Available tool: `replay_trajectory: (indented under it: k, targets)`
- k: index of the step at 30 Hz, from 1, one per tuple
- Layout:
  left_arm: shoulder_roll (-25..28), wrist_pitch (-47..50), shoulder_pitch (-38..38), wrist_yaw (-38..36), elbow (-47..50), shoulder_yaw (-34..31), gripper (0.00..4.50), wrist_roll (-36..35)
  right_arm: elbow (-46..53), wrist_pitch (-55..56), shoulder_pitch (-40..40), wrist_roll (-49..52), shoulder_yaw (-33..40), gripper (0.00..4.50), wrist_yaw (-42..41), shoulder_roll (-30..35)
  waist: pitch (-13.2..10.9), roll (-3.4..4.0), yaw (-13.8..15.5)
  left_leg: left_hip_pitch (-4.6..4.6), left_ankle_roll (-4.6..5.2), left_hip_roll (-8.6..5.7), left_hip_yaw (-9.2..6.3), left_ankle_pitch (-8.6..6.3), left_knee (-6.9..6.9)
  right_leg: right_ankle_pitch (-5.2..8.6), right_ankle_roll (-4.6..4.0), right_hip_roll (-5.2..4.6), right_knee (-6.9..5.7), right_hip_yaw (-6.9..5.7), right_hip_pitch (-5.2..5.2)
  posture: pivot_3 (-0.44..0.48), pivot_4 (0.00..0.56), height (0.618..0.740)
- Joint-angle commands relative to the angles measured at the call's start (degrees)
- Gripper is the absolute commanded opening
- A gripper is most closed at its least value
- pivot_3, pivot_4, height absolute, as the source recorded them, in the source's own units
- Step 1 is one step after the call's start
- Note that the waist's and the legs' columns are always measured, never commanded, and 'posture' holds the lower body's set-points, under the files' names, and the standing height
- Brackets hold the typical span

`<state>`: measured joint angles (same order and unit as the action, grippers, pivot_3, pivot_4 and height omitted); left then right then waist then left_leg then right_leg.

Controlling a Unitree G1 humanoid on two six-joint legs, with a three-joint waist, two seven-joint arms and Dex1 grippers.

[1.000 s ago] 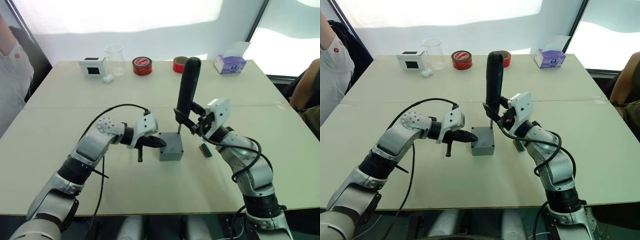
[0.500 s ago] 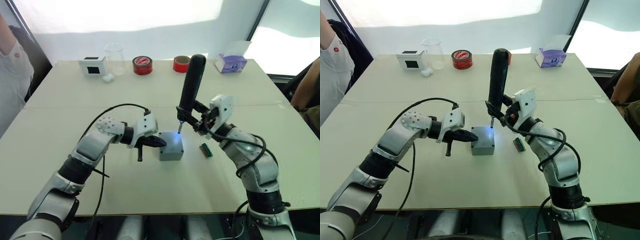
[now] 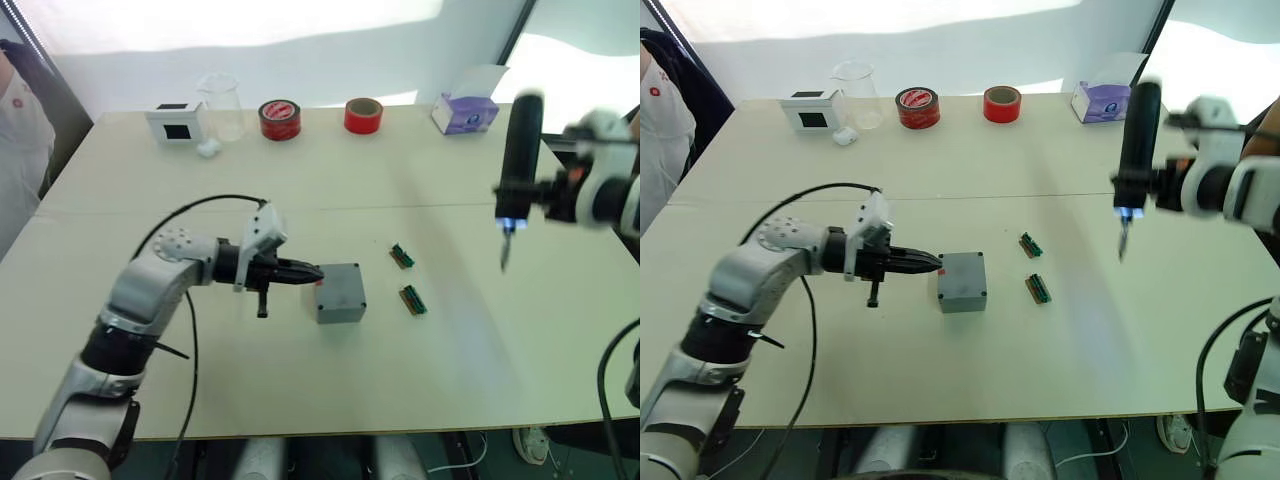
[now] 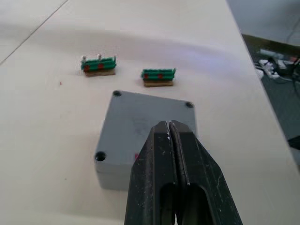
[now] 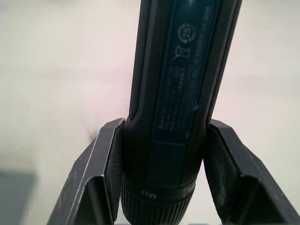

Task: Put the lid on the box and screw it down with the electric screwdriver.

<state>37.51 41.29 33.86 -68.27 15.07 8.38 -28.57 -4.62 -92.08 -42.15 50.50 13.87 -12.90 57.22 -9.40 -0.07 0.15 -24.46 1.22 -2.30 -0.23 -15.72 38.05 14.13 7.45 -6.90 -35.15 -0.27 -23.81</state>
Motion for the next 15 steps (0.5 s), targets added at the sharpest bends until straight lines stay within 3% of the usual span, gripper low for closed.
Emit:
replay_trajectory:
  k: [1,4,12,14,15]
  targets:
    - [2.2,2.6,-0.9,-1.0,6.1,-1.2,0.0,-4.0,-4.2,-0.4,1.6,-0.1,-5.0,1.85,-3.0,1.9,-0.2,0.29,-0.2,0.0,0.01,-0.04,0.05,0.0,0.01,-0.01,0.01,0.01,-0.01,-0.02,0.0,0.0,0.15,0.74]
    - [4.5,2.3,-2.5,-1.0,8.2,0.2,0.0,-3.3,-7.8,-0.4,0.9,-0.7,-8.4,1.85,-4.8,2.8,-0.5,0.7,-0.8,0.0,0.04,-0.12,0.16,0.01,0.07,-0.02,0.04,-0.01,-0.08,0.02,-0.02,0.0,0.15,0.74]
    - [7.1,1.2,-6.2,1.0,10.6,0.9,0.0,-2.6,-11.4,-0.4,-1.9,-3.4,-14.0,1.85,-9.6,3.4,-0.6,0.59,-0.7,0.01,0.05,-0.04,0.12,0.01,0.1,-0.02,0.07,0.15,-0.16,0.0,-0.03,0.0,0.15,0.74]
    - [7.3,1.8,-7.0,2.2,11.1,0.1,0.0,-2.9,-11.4,-0.4,-1.7,-4.8,-15.3,2.86,-11.1,3.3,-0.6,0.59,-0.6,0.01,0.05,-0.06,0.1,0.01,0.15,-0.02,0.08,0.15,-0.16,0.0,0.01,0.0,0.15,0.74]
    - [7.4,1.9,-7.3,2.6,11.2,-0.3,0.0,-3.0,-11.2,-0.4,-1.5,-5.1,-15.7,3.02,-11.8,3.3,-0.6,0.59,-0.7,0.01,0.05,-0.07,0.1,0.01,0.15,-0.03,0.08,0.15,-0.16,0.01,0.01,0.0,0.15,0.74]
